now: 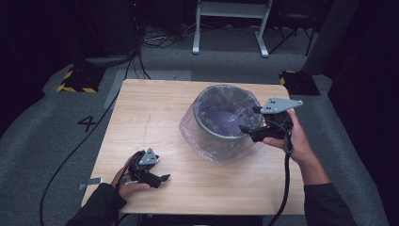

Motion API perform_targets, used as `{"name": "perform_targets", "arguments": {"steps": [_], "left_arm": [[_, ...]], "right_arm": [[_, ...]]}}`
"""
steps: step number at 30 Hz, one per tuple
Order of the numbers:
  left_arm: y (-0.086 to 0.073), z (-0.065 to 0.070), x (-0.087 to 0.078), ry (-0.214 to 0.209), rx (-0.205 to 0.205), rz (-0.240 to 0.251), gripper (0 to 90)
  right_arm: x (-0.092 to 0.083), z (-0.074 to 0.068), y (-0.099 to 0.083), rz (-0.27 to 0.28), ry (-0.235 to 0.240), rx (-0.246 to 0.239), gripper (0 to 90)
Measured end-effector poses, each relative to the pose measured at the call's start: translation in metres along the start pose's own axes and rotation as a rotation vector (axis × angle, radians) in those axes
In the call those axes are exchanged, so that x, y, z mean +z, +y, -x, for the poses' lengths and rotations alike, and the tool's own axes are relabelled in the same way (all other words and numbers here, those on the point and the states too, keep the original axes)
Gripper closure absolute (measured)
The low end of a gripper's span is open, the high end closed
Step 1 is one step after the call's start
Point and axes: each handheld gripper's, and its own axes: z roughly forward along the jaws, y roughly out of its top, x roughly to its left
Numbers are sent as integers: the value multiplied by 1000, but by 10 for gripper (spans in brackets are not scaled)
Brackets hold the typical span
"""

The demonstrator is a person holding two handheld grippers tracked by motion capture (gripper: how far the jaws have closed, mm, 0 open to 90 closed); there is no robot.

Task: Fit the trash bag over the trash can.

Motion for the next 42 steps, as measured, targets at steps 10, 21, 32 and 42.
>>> {"name": "perform_targets", "arguments": {"steps": [10, 21, 32, 42], "left_arm": [[0, 0, 0, -1, 0, 0, 122], [0, 0, 0, -1, 1, 0, 122], [0, 0, 0, 0, 0, 0, 121], [0, 0, 0, 0, 0, 0, 122]], "right_arm": [[-8, -8, -6, 4, 3, -22, 196], [-15, -14, -17, -3, -7, -39, 194], [-17, -14, -33, -21, -10, -34, 198], [-15, -14, -48, -57, -25, -35, 194]]}}
